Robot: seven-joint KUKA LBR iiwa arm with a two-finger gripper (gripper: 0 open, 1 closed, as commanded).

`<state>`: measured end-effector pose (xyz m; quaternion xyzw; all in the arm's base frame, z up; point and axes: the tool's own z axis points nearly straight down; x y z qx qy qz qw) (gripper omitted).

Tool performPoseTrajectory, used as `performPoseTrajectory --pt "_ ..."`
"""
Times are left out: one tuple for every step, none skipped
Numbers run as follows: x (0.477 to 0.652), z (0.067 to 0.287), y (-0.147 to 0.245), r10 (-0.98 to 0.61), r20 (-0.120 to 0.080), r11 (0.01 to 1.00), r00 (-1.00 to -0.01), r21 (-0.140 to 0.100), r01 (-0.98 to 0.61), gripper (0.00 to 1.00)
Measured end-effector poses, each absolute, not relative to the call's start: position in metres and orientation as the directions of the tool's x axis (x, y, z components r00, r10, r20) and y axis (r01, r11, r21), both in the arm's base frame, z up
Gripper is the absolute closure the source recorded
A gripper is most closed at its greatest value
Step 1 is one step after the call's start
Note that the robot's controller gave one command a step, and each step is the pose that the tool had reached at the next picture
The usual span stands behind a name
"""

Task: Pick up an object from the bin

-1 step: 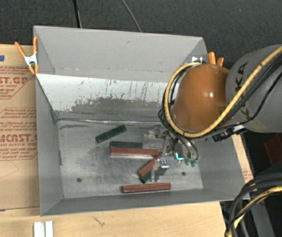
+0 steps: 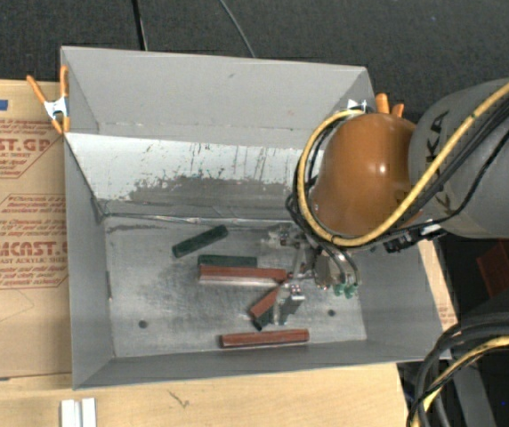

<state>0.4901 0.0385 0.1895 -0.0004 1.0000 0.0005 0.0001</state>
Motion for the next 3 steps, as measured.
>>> performPoseTrajectory --pt "0.529 0.126 0.018 -0.023 -0.008 1.0 -1.0 0.0 -0.023 0.0" --pt "0.526 0.073 0.014 0.308 0.008 0.951 -0.951 0.001 0.308 1.0" --pt "0.526 0.073 0.014 0.309 0.008 0.951 -0.951 0.001 0.309 1.0"
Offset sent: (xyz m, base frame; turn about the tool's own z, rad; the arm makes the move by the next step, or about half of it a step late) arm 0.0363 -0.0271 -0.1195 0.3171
